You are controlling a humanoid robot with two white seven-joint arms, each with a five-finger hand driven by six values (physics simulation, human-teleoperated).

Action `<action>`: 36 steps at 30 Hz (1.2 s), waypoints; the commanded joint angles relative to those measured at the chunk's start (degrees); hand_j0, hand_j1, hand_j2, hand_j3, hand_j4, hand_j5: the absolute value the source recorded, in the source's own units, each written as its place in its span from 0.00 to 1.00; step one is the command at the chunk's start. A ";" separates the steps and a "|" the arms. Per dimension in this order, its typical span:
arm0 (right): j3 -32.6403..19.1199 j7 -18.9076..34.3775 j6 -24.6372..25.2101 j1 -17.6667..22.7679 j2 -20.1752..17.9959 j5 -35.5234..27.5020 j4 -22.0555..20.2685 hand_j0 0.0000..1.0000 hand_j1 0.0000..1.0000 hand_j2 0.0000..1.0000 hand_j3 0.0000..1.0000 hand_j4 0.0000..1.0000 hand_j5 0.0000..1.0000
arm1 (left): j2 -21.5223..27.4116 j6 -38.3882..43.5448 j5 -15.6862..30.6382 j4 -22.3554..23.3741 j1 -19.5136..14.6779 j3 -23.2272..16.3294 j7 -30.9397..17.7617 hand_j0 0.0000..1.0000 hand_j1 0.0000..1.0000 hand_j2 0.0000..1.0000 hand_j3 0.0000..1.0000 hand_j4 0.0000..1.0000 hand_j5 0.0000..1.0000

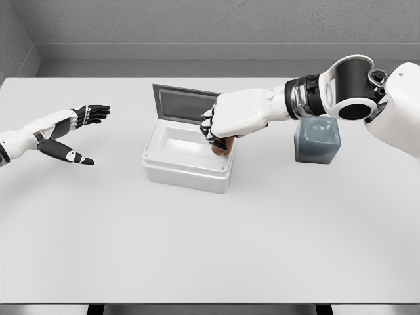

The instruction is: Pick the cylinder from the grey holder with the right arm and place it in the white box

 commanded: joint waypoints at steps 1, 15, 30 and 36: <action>-0.05 -0.04 0.14 0.00 0.06 -0.22 0.00 0.33 0.33 0.33 0.33 0.33 0.33 | 0.04 0.04 0.38 -0.03 0.00 0.08 0.00 1.00 1.00 1.00 1.00 1.00 1.00; -0.67 -0.04 0.14 -0.88 0.41 -0.31 -0.88 0.78 0.78 0.78 0.78 0.78 0.78 | 0.04 0.04 0.38 -0.12 0.00 0.08 0.00 1.00 1.00 1.00 1.00 1.00 1.00; -18.94 -0.04 0.14 3.95 -14.88 -7.86 -9.14 1.00 1.00 1.00 1.00 1.00 1.00 | 0.04 -0.31 0.30 -0.12 0.09 0.08 0.00 1.00 1.00 1.00 1.00 1.00 1.00; -20.71 -0.04 0.14 8.96 -22.79 -9.10 -9.58 1.00 1.00 1.00 1.00 1.00 1.00 | 0.04 -1.80 -0.23 -0.38 -0.09 0.08 0.00 1.00 1.00 1.00 1.00 1.00 1.00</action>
